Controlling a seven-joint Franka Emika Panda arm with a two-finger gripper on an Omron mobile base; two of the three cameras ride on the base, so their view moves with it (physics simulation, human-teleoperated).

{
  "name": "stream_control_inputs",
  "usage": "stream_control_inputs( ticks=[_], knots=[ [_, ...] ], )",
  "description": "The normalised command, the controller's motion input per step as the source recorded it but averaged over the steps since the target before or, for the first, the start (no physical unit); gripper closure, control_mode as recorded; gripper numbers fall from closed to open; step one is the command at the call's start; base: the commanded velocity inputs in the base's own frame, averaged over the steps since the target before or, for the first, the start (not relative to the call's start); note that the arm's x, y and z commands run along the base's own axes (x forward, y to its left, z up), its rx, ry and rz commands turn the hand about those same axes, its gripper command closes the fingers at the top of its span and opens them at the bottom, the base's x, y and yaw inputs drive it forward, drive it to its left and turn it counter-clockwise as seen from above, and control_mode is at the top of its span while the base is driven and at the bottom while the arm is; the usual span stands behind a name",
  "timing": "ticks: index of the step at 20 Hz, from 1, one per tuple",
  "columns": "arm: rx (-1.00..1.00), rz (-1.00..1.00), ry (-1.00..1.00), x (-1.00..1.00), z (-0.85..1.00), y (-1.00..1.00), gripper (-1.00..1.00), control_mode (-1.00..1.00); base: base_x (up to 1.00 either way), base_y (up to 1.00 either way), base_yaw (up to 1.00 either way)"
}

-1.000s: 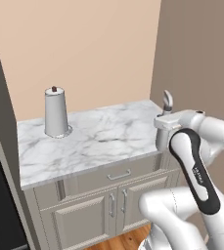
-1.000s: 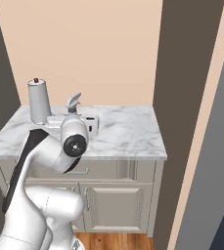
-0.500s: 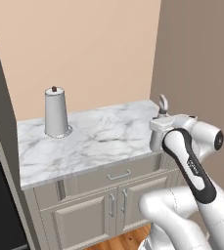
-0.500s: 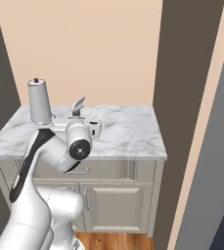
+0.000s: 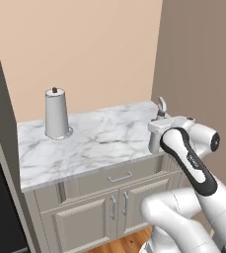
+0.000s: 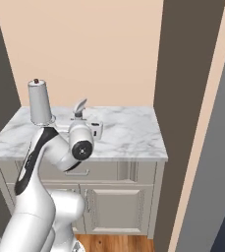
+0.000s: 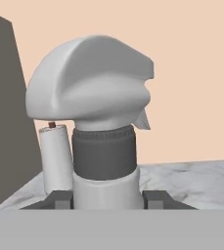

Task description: Move the cutting board and knife to the sink. Then move spray from the cabinet to the counter.

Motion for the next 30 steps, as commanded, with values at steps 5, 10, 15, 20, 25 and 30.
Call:
stream_control_inputs(
  ticks=[5,10,15,20,25,30],
  knots=[
    [0.00,0.00,0.00,0.10,-0.19,0.00,1.00,-1.00,0.00,0.00,0.00],
    [0.00,0.00,0.00,0.09,-0.24,0.00,1.00,-1.00,0.00,0.00,0.00],
    [0.00,0.00,0.00,0.10,-0.24,0.00,1.00,-1.00,0.00,0.00,0.00],
    [0.00,0.00,0.00,0.09,-0.26,0.00,1.00,-1.00,0.00,0.00,0.00],
    [0.00,0.00,0.00,0.11,-0.20,0.00,1.00,-1.00,0.00,0.00,0.00],
    [0.00,0.00,-0.01,0.20,-0.09,0.03,1.00,-1.00,0.00,0.00,0.00]
  ],
)
